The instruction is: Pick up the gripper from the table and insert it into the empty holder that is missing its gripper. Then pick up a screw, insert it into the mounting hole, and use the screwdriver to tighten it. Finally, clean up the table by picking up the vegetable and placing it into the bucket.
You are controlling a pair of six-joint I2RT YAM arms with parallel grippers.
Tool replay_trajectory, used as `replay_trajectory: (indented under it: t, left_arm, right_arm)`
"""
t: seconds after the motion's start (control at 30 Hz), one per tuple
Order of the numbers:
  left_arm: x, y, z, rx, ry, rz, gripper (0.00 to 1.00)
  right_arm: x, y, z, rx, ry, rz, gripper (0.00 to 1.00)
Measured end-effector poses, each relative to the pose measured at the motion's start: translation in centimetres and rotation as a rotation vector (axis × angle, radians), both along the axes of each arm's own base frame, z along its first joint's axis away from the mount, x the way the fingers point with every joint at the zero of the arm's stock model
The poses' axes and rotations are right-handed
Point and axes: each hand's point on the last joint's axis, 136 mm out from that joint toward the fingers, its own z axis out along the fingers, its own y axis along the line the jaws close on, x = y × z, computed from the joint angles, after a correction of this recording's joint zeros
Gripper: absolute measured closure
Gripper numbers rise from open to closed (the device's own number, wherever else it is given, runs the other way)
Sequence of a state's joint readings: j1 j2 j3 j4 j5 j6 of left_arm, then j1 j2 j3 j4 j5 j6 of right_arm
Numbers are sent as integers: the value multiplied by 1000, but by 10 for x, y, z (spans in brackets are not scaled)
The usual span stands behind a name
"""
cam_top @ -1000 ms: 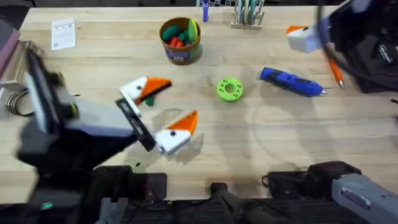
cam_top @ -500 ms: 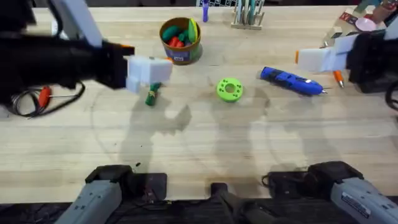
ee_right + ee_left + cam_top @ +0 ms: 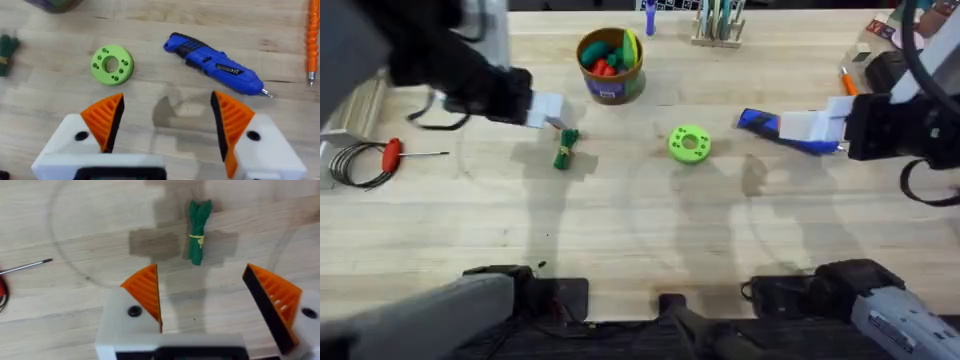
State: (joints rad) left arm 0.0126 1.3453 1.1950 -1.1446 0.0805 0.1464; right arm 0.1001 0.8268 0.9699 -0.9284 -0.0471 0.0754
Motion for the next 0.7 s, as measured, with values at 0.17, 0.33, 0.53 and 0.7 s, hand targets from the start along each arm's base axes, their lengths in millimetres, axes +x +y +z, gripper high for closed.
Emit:
replay_trajectory:
  t: [0.17, 0.33, 0.53, 0.7]
  left_arm:
    - [8, -14, -49, 23, 169, -33, 15]
    - [22, -24, -96, 28, 262, -48, 15]
    - [25, -22, -125, 44, 326, -38, 13]
    - [25, -21, -125, 48, 323, -21, 7]
  right_arm:
    - [1, 0, 1, 1, -5, 0, 15]
    - [1, 0, 1, 1, -5, 0, 16]
    - [1, 0, 1, 1, -5, -1, 15]
    - [1, 0, 1, 3, -5, -3, 15]
